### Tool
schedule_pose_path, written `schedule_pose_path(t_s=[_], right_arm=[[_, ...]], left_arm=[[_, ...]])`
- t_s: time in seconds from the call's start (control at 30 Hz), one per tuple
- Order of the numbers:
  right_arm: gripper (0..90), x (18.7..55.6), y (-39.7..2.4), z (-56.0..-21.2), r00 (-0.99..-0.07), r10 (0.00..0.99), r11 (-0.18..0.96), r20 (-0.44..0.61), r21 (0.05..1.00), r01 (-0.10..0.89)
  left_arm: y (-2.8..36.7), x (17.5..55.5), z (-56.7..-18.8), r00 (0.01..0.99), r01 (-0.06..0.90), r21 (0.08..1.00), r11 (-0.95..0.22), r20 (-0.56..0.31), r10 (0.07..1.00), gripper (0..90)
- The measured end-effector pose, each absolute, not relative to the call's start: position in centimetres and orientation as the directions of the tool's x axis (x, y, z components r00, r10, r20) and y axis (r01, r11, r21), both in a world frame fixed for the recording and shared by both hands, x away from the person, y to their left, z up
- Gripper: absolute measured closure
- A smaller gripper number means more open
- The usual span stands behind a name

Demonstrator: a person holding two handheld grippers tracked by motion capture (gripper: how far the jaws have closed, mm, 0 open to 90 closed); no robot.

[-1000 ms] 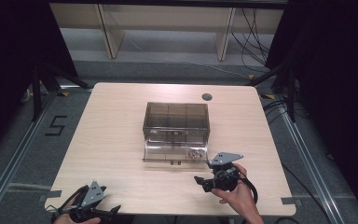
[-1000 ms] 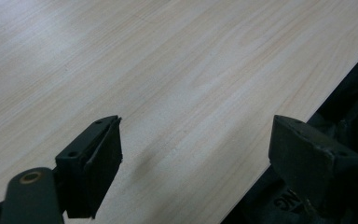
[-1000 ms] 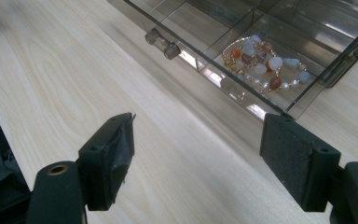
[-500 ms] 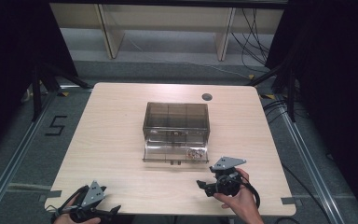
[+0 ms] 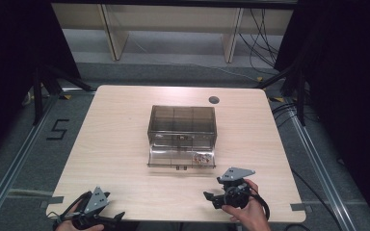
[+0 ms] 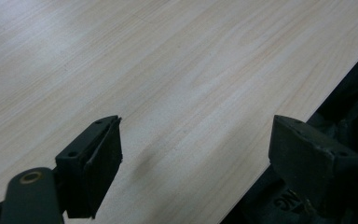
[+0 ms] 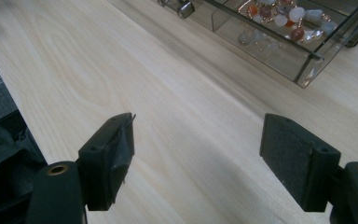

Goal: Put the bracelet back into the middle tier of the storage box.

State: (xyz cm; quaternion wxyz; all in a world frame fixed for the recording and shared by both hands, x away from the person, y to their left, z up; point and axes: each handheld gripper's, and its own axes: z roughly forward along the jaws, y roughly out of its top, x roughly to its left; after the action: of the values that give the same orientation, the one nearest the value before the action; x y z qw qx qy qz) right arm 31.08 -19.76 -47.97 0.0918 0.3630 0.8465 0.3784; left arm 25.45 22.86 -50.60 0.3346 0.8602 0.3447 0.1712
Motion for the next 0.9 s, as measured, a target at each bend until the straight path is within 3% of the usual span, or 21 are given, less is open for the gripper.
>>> schedule_pose_path(t_s=[0.9], right_arm=[[22.4,29.2,-20.2,-49.4,-0.741,0.665,0.503,0.093,0.678,0.536]], left_arm=[[22.8,25.5,-50.7,0.706,0.477,0.694,-0.539,0.063,0.705,17.2]])
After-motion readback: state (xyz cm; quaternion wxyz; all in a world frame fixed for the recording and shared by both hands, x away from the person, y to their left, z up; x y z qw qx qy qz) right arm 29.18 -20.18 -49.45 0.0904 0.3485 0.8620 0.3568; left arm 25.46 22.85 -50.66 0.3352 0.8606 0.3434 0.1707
